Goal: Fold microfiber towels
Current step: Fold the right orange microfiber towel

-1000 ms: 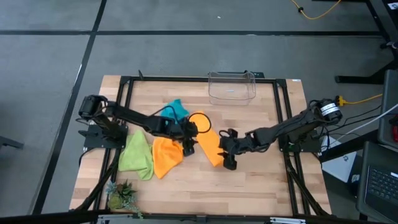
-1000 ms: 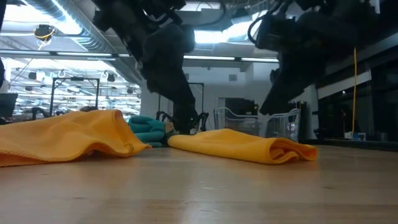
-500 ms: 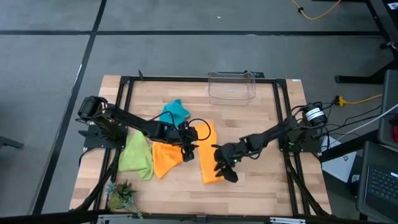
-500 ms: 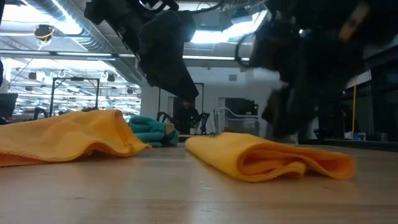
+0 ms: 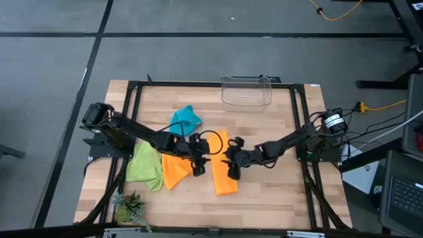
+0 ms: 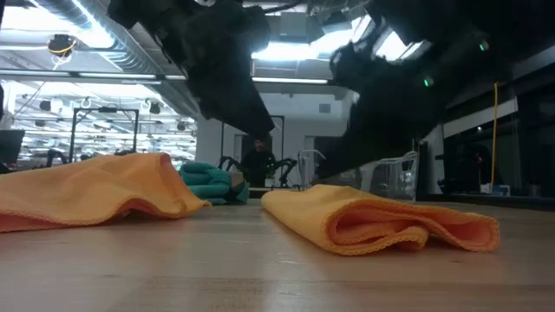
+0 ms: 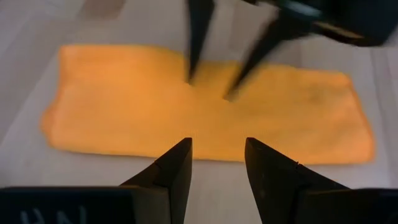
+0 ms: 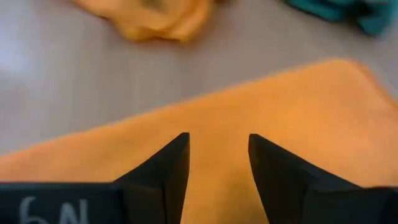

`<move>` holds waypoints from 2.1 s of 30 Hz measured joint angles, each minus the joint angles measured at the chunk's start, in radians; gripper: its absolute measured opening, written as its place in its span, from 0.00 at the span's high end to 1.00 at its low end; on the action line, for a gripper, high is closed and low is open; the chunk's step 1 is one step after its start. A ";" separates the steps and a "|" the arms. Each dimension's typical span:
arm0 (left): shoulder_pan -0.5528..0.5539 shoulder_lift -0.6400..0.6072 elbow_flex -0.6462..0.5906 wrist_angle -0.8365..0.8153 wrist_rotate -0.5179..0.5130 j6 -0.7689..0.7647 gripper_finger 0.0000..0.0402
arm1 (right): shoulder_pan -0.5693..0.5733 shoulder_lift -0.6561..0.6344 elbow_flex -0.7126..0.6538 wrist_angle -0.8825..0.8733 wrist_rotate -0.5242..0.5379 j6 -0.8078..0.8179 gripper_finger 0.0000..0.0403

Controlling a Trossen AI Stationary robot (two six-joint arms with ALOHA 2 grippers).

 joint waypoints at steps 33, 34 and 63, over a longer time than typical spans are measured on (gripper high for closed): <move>-0.016 -0.001 0.000 0.029 -0.084 0.008 0.65 | 0.003 -0.114 -0.120 0.056 -0.035 0.033 0.59; -0.016 -0.001 0.000 0.031 -0.090 0.008 0.65 | 0.003 -0.114 -0.120 0.058 -0.034 0.035 0.59; -0.021 0.113 0.000 0.133 -0.118 0.062 0.65 | 0.003 -0.114 -0.120 0.047 -0.016 0.056 0.59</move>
